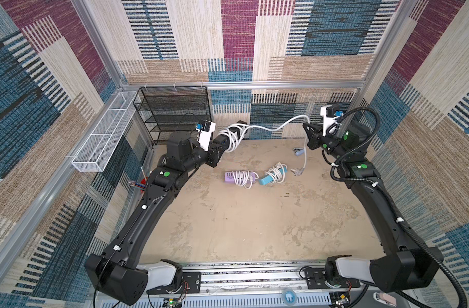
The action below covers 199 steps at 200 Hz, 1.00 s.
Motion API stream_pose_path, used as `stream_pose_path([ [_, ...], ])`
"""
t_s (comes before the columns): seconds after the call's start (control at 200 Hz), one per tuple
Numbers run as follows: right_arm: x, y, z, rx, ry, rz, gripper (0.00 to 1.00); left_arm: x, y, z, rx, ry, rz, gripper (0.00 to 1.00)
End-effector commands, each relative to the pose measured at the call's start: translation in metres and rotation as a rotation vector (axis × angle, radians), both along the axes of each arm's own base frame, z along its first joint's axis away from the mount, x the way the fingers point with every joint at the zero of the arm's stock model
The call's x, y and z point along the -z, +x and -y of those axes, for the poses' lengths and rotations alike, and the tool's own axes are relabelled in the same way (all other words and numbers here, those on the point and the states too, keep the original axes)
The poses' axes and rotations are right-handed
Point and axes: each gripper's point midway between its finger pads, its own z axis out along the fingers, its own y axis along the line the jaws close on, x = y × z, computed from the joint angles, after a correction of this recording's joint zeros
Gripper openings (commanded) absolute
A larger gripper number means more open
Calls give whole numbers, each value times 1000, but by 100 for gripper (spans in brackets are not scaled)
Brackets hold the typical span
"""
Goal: Unwrap the cord wrapped around the power strip
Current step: Unwrap the power cord from the power strip.
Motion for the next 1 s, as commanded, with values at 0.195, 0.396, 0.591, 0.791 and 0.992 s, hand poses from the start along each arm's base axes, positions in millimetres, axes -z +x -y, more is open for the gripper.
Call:
stream_pose_path([
  [0.195, 87, 3, 29, 199, 93, -242, 0, -51, 17, -15, -117, -43, 245, 0],
  [0.396, 143, -3, 44, 296, 88, -397, 0, -40, 18, -22, -155, -13, 275, 0],
  [0.591, 201, -5, 47, 314, 89, -565, 0, -36, 8, -10, -66, -39, 306, 0],
  [0.791, 252, -7, 49, 328, 105, -677, 0, -30, 5, -2, -21, -74, 316, 0],
  [0.992, 294, 1, 57, 364, 105, -753, 0, -27, 3, 9, 45, -108, 328, 0],
])
